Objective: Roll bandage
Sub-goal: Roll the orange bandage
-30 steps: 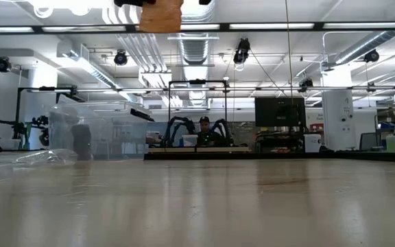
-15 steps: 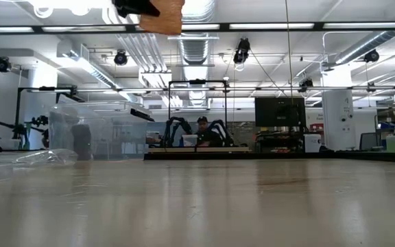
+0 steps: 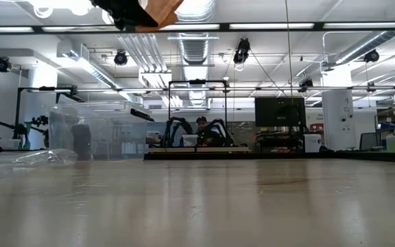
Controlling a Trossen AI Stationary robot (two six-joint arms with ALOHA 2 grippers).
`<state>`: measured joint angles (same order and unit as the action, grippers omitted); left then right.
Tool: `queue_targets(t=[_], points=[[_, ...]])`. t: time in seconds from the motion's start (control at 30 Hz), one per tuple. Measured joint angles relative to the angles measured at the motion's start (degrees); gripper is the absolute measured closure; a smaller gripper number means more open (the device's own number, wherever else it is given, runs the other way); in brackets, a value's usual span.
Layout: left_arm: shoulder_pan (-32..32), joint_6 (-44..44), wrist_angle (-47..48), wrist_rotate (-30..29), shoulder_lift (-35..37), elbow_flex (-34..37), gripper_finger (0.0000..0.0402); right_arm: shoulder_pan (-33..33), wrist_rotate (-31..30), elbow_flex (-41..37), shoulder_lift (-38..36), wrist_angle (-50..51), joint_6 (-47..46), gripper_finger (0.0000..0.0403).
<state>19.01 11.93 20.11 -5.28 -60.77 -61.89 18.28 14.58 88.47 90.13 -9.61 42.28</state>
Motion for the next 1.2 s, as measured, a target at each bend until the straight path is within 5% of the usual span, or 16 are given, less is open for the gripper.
queue_targets(t=[0.43,0.63,0.9,1.2], points=[[-0.22,0.28,5.51,9.38,0.81,-7.62,0.0362,-1.18,-1.17,0.0,0.02,0.15,16.89,0.0357],[-0.77,-0.07,8.12,11.03,1.23,-8.32,0.0289,-1.09,-1.17,0.0,0.02,-0.06,16.63,0.0357],[-0.81,0.56,0.09,11.95,2.71,-5.5,0.0199,1.52,3.49,-0.13,-3.06,4.03,2.54,0.0357],[-0.83,-0.49,-8.11,13.64,4.04,1.85,0.0142,1.32,-0.72,-0.63,-4.61,12.88,6.73,0.0358]])
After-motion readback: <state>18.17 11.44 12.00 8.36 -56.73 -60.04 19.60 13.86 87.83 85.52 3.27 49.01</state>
